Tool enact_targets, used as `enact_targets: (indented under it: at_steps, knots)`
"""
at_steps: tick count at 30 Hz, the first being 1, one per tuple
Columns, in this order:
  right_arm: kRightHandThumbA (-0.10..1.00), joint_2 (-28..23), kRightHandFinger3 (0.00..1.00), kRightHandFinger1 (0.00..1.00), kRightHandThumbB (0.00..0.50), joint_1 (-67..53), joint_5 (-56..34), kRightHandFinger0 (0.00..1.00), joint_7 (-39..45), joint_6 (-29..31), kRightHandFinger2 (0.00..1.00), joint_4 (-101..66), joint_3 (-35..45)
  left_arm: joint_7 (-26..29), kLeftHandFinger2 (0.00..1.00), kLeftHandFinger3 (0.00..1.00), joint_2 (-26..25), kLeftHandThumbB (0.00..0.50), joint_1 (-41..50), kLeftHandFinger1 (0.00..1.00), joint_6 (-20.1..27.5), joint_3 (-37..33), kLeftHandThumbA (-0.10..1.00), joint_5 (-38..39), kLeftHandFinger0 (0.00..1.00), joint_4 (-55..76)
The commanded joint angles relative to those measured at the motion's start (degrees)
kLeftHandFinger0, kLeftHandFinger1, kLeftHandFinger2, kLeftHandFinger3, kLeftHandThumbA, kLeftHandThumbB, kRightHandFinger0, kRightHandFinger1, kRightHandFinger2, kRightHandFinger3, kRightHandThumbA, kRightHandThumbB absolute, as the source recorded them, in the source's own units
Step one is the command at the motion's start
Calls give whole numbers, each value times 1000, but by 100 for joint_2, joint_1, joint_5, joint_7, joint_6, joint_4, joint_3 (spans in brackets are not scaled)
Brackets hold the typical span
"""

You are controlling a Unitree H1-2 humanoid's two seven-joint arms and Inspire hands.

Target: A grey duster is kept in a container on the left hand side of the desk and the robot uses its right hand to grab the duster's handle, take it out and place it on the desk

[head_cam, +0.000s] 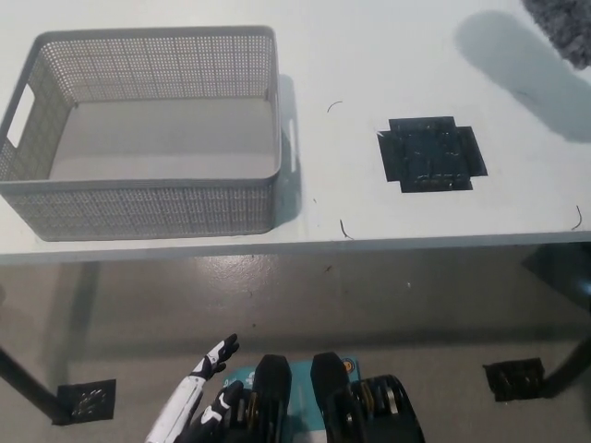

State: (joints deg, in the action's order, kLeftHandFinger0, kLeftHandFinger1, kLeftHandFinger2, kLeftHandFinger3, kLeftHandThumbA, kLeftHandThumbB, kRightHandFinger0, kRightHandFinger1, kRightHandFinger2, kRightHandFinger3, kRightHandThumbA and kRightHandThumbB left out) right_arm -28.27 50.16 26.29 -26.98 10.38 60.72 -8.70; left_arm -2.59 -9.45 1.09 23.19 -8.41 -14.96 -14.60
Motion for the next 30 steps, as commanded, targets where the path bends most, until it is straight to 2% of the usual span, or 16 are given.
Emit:
enact_targets:
  at_steps: [1, 2, 4, 5, 6, 7, 8, 9, 11, 15, 17, 18, 22, 24, 27, 30]
  knots:
    - [-100, -397, 257, 263, 268, 333, 747, 0, -863, 608, 656, -264, -419, 149, 1000, 1000, -23, 98, -8, 1000, 267, 99, 932, 45, 1000, 120]
    - [-100, -419, 298, 290, 261, 343, 823, 0, -976, 694, 661, -245, -495, 142, 1000, 1000, -27, 98, -12, 1000, 267, 97, 932, 43, 1000, 122]
    - [-100, -470, 412, 389, 281, 371, 1062, 33, -1269, 908, 674, -294, -756, 102, 1000, 1000, -33, 105, -20, 1000, 213, 100, 938, 50, 1000, 148]
    - [45, -486, 634, 534, 314, 372, 1081, 159, -1085, 808, 846, -396, -829, 84, 1000, 1000, -35, 104, -34, 1000, 198, 100, 939, 58, 1000, 150]
    - [292, -509, 792, 734, 406, 380, 1106, 399, -948, 771, 944, -442, -911, 65, 1000, 1000, -40, 99, -42, 1000, 184, 99, 940, 69, 1000, 154]
    - [346, -534, 793, 730, 426, 384, 1130, 455, -881, 773, 877, -458, -982, 48, 1000, 1000, -45, 99, -51, 1000, 173, 98, 940, 78, 1000, 156]
    - [493, -621, 1000, 1000, 482, 346, 1094, 932, -300, 768, 1000, -686, -1096, 29, 1000, 1000, -50, 100, -52, 1000, 143, 93, 940, 72, 1000, 181]
    - [517, -657, 1000, 1000, 498, 297, 1009, 1000, -43, 797, 1000, -809, -1111, 29, 1000, 1000, -50, 101, -49, 1000, 128, 87, 940, 50, 1000, 196]
    - [532, -672, 1000, 1000, 500, 249, 918, 1000, 102, 813, 1000, -908, -1104, 31, 1000, 1000, -49, 103, -58, 1000, 109, 85, 941, 28, 1000, 203]
    - [711, -661, 1000, 1000, 498, 166, 826, 1000, 325, 722, 1000, -1114, -1059, 13, 1000, 1000, -60, 110, -89, 1000, 79, 85, 941, 25, 1000, 217]
    - [697, -643, 1000, 1000, 499, 131, 713, 1000, 526, 662, 1000, -1211, -980, -9, 1000, 1000, -64, 102, -95, 1000, 102, 82, 935, 59, 1000, 213]
    - [728, -641, 1000, 1000, 498, 135, 661, 1000, 649, 639, 1000, -1217, -959, -12, 1000, 1000, -64, 105, -92, 1000, 90, 81, 928, 55, 1000, 225]
    - [816, -632, 1000, 1000, 500, 97, 93, 1000, 1771, 122, 1000, -1647, -678, -13, 1000, 1000, -78, 109, -139, 1000, 40, 101, 923, 48, 1000, 257]
    - [842, -634, 1000, 1000, 500, 61, -34, 1000, 1979, 71, 1000, -1791, -589, 8, 1000, 1000, -70, 104, -128, 1000, 102, 104, 907, 62, 1000, 218]
    - [858, -651, 1000, 1000, 500, 26, -627, 1000, 2709, -180, 1000, -2135, -317, 47, 1000, 1000, -61, 113, -125, 1000, 96, 112, 907, 16, 1000, 218]
    - [740, -709, 1000, 1000, 500, 52, -1584, 1000, 3697, -638, 1000, -2518, 57, 30, 1000, 1000, -54, 121, -116, 1000, -2, 118, 910, 23, 1000, 266]
